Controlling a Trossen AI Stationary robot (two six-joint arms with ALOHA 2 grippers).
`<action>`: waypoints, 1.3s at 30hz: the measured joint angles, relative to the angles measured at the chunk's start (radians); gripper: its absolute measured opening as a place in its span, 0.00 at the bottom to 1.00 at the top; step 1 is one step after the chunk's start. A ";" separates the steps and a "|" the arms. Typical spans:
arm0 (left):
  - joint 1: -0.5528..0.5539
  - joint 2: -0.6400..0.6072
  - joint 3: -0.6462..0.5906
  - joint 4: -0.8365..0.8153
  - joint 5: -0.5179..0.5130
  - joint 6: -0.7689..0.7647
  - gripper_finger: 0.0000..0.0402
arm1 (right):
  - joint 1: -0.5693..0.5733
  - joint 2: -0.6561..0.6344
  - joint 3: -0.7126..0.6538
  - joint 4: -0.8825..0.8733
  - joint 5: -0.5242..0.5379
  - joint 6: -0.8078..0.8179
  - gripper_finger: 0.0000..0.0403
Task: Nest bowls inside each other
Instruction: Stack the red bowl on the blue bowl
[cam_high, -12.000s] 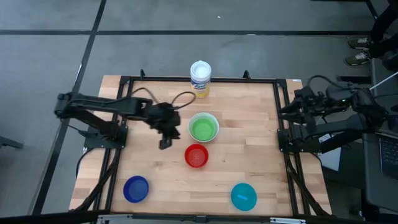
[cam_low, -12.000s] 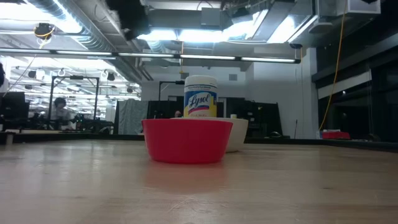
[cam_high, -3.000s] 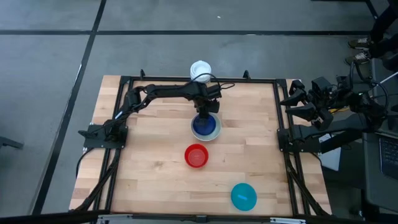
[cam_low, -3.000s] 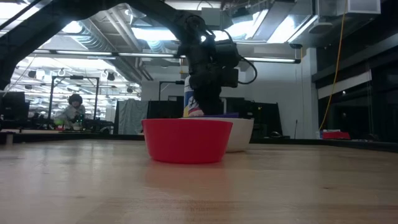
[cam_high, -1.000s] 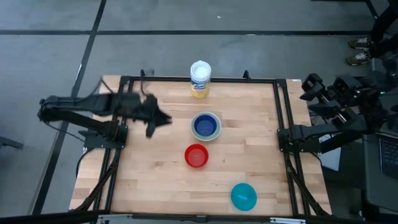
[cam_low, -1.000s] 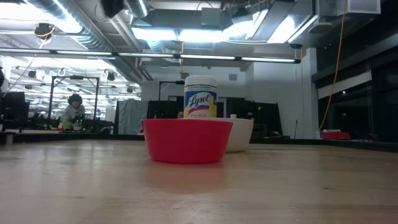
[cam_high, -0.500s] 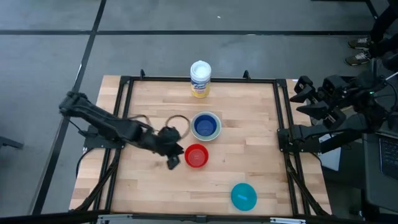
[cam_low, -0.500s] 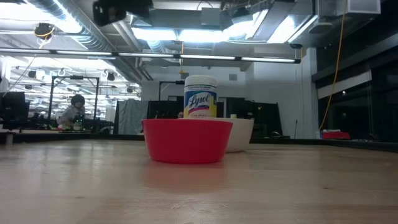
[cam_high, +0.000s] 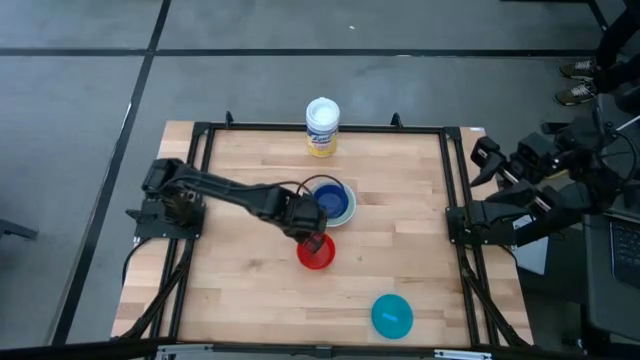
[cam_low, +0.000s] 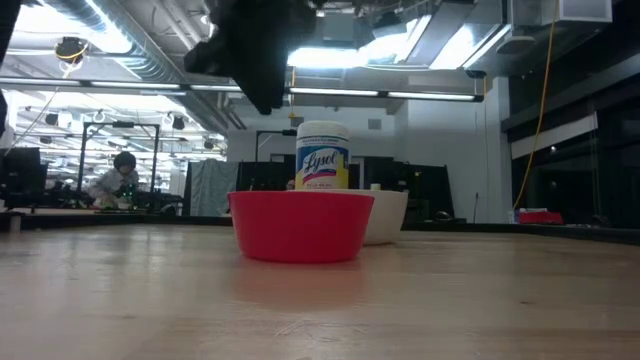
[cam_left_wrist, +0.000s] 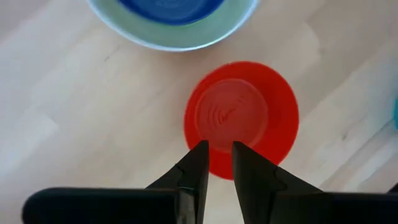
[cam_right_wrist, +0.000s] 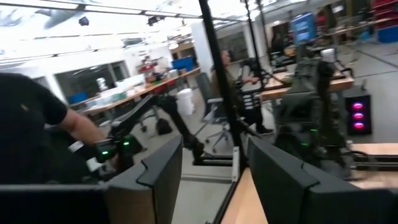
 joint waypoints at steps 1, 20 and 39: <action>0.011 0.005 0.000 -0.008 0.016 -0.019 0.16 | 0.000 0.000 0.000 0.000 -0.016 0.000 0.46; 0.022 0.155 -0.001 0.018 0.130 0.015 0.23 | 0.000 -0.009 0.000 0.031 -0.072 0.026 0.46; 0.027 0.208 0.000 -0.004 0.090 0.074 0.27 | 0.000 -0.009 0.000 0.044 -0.071 0.058 0.46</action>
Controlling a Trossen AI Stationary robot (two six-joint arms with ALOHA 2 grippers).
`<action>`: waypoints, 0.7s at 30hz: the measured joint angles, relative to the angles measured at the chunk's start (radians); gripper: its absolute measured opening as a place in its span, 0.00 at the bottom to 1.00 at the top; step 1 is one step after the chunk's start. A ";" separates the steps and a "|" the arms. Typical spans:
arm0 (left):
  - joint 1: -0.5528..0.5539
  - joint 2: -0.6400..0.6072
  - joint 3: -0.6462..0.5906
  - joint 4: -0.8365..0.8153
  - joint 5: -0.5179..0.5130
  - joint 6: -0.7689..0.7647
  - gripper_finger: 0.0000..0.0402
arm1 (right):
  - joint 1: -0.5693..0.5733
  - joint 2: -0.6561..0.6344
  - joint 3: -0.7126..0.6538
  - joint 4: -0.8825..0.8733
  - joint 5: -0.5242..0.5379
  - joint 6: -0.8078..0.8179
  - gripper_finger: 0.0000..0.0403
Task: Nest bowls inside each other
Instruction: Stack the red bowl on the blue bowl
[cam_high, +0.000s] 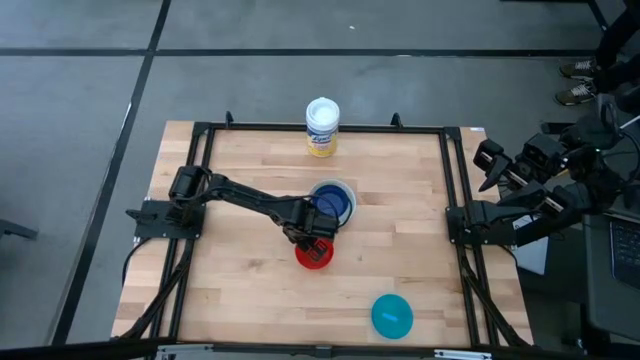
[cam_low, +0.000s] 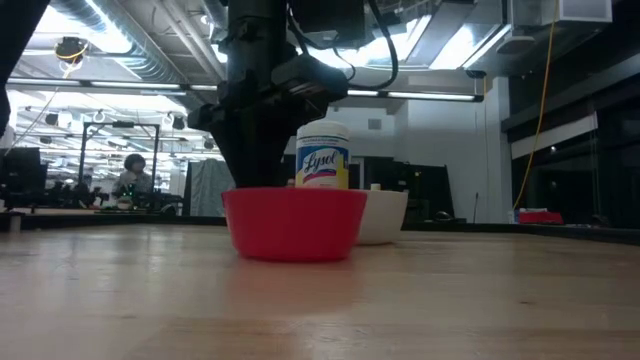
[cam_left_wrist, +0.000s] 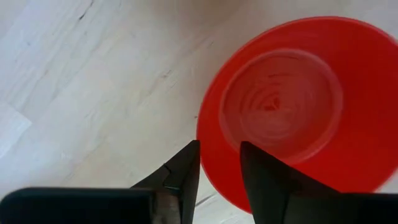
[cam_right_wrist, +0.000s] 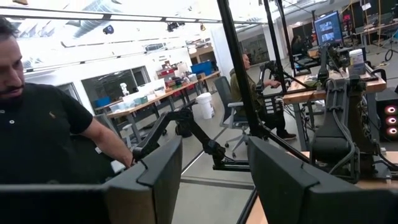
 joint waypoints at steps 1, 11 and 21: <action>0.000 0.000 0.000 0.000 0.000 0.003 0.27 | 0.000 0.000 0.000 0.001 0.000 0.001 0.46; 0.000 0.000 0.000 -0.010 -0.024 0.007 0.27 | 0.000 0.000 0.000 0.005 0.011 0.013 0.46; 0.002 0.000 0.000 -0.024 -0.064 0.015 0.27 | 0.000 0.000 0.000 0.005 0.011 0.020 0.46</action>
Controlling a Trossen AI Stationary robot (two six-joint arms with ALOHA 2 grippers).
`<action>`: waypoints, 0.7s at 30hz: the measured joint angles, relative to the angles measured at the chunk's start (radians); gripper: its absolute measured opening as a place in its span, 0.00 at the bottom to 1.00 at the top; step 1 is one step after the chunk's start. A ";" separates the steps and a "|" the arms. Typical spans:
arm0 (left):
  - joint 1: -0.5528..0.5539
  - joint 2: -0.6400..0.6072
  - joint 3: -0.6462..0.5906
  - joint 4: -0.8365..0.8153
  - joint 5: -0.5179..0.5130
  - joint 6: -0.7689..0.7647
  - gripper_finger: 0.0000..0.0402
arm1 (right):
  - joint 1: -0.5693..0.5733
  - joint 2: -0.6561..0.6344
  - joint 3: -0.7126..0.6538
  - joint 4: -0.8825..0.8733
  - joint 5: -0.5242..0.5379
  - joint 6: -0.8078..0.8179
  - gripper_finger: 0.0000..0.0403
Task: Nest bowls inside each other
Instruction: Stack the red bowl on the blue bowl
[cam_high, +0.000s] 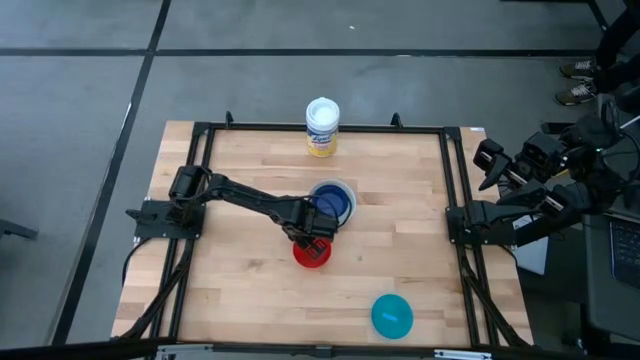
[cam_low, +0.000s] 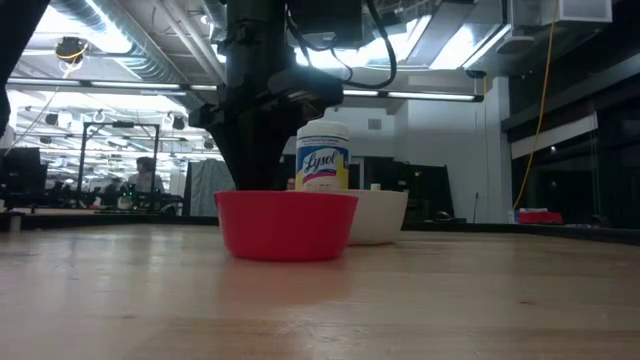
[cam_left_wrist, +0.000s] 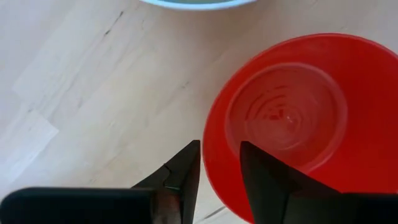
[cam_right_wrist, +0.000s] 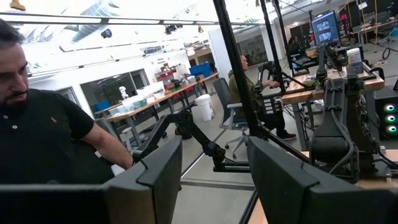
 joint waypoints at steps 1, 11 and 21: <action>0.003 0.000 0.000 -0.002 -0.003 0.000 0.27 | 0.000 0.000 0.000 0.000 0.000 0.000 0.46; 0.010 0.000 0.000 -0.006 0.005 0.002 0.27 | 0.000 0.000 0.000 0.000 0.000 0.001 0.46; 0.010 -0.002 -0.064 0.053 0.011 -0.010 0.27 | 0.000 0.000 0.000 0.000 0.000 0.005 0.46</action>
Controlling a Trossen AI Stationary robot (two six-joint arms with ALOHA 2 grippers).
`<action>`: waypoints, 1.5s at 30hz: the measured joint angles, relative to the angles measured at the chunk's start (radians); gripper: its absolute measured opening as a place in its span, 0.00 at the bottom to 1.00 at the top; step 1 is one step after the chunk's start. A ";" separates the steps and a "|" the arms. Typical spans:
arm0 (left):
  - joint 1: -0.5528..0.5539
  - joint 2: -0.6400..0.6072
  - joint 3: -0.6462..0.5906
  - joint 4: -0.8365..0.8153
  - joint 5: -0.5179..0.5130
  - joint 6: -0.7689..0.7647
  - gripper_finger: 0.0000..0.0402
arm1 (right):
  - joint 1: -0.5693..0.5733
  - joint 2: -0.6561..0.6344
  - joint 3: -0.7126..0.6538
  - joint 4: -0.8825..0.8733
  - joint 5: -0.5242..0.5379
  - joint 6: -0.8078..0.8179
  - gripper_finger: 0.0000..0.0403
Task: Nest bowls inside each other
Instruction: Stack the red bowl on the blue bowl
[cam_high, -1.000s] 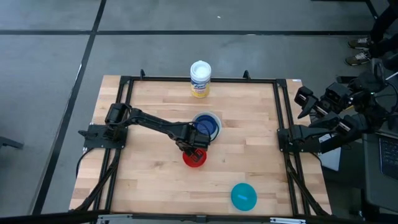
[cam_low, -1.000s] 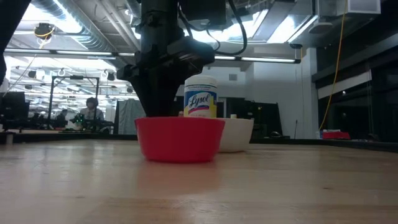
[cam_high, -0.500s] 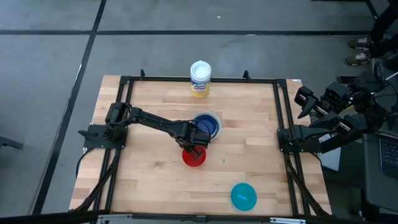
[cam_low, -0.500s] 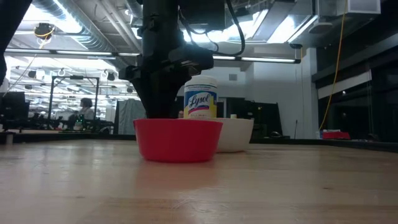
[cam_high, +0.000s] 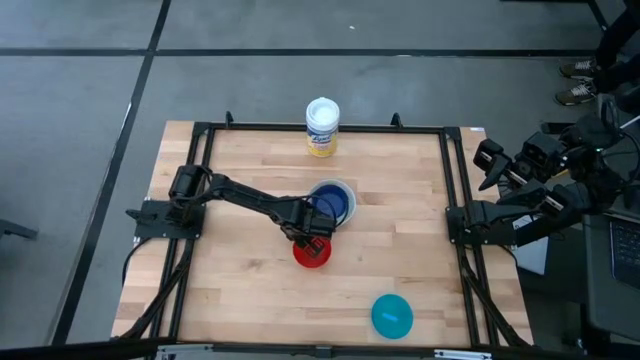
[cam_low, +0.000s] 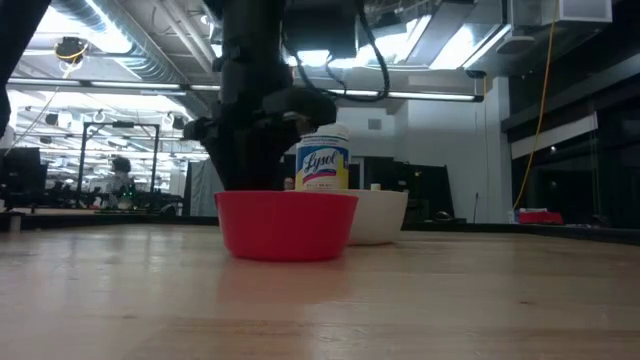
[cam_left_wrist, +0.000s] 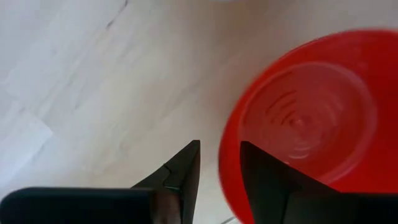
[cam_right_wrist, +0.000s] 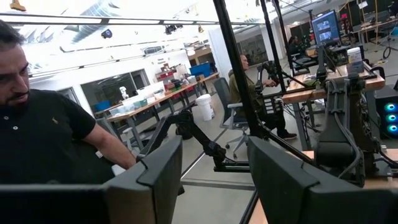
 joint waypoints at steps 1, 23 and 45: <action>0.000 0.000 -0.011 0.007 0.005 -0.004 0.27 | 0.000 0.000 0.000 0.000 0.000 0.002 0.46; 0.004 -0.002 -0.058 0.082 0.054 0.009 0.01 | 0.000 0.000 0.000 0.000 0.000 0.014 0.46; -0.032 -0.045 -0.030 0.097 0.047 -0.016 0.01 | 0.000 0.000 0.000 -0.001 0.015 0.015 0.46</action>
